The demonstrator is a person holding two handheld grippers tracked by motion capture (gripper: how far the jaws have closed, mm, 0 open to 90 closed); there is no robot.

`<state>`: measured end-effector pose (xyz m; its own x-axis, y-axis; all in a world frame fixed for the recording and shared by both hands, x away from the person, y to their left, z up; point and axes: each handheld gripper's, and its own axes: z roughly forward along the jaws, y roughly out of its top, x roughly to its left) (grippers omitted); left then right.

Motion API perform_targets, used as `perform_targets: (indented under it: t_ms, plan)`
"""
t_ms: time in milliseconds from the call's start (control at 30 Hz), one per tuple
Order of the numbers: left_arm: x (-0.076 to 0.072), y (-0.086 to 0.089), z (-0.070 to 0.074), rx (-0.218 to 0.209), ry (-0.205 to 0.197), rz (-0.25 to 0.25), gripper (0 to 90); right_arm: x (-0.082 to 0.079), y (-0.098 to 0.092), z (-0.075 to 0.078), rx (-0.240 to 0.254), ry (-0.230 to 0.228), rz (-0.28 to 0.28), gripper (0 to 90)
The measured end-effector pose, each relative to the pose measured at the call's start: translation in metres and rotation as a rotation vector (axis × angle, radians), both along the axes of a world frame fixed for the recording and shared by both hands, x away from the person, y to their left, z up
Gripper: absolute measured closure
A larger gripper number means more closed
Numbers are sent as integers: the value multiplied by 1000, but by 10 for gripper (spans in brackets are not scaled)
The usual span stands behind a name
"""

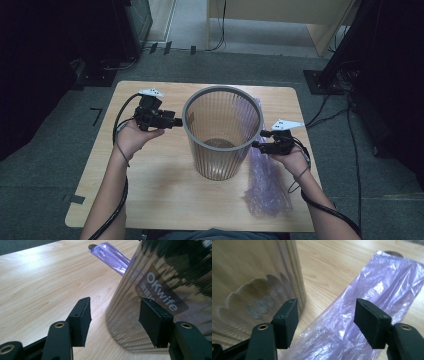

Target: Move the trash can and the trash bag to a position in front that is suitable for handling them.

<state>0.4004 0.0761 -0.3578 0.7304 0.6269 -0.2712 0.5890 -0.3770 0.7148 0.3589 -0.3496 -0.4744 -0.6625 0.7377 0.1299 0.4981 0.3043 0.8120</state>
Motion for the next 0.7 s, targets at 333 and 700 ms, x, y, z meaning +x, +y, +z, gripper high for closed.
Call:
perform_targets:
  t_ms: [333, 700]
  plan:
    - [9, -4, 19, 41, 15, -18, 402, 3, -3, -12, -8, 19, -28, 338]
    - [19, -2, 38, 15, 10, -23, 400, 7, -9, -23, -32, 61, -58, 306]
